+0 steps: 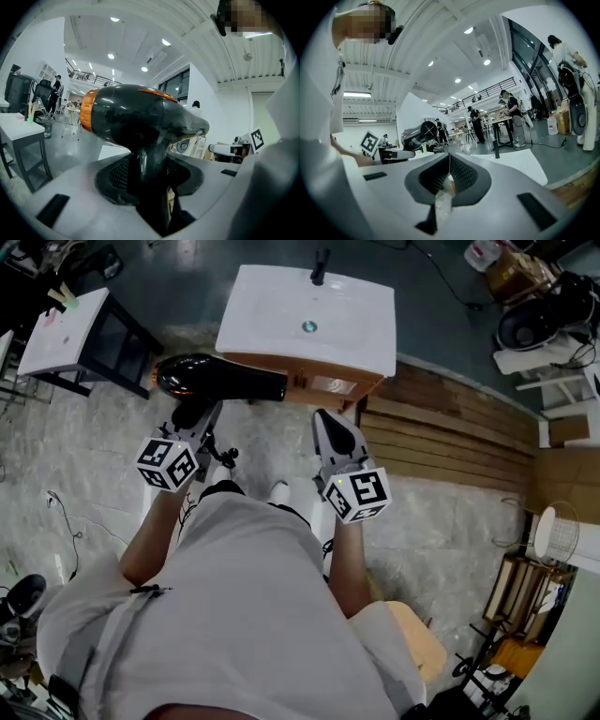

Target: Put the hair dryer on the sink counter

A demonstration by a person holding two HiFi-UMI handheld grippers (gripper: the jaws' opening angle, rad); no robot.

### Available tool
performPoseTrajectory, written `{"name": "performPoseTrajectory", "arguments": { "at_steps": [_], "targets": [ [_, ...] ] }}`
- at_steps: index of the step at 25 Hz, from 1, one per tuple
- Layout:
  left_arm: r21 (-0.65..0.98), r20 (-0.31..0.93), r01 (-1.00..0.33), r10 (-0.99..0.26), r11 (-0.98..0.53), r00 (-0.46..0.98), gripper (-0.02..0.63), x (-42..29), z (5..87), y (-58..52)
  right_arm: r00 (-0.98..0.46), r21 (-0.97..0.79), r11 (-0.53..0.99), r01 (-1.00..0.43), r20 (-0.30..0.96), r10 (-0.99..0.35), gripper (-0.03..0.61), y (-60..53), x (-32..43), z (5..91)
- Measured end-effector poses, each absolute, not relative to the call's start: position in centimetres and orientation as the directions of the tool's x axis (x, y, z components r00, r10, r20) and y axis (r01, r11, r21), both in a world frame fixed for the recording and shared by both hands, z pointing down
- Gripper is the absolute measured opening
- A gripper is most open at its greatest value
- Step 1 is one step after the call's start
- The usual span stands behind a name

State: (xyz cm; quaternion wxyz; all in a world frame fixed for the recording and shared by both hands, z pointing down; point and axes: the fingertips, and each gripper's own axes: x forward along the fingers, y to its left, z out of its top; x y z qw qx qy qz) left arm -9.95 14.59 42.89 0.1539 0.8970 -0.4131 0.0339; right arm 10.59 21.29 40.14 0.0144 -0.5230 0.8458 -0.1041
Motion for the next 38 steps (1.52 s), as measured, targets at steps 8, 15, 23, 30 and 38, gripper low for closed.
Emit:
{"name": "performPoseTrajectory", "arguments": {
  "at_steps": [8, 15, 23, 30, 38],
  "targets": [
    [0.25, 0.189, -0.754, -0.733, -0.607, 0.653, 0.167, -7.7, 42.9, 15.1, -0.456, -0.19, 0.433, -0.881, 0.096, -0.885, 0.008, 21.9, 12.8, 40.7],
    [0.253, 0.193, -0.747, -0.724, -0.615, 0.662, 0.167, -6.3, 42.8, 15.0, -0.448, -0.201, 0.424, -0.883, 0.093, -0.889, 0.008, 21.8, 13.8, 40.7],
    [0.249, 0.197, -0.744, -0.719, -0.62, 0.666, 0.167, -5.3, 43.0, 13.6, -0.445, -0.209, 0.42, -0.883, 0.092, -0.891, 0.008, 20.8, 14.6, 40.8],
    [0.261, 0.201, -0.739, -0.714, -0.621, 0.671, 0.167, -5.2, 43.8, 11.5, -0.445, -0.201, 0.419, -0.885, 0.106, -0.889, 0.008, 18.5, 14.5, 41.3],
    [0.254, 0.196, -0.743, -0.719, -0.619, 0.667, 0.167, -5.8, 43.9, 6.0, -0.442, -0.192, 0.418, -0.888, 0.1, -0.892, 0.008, 13.5, 13.6, 40.6]
  ]
}}
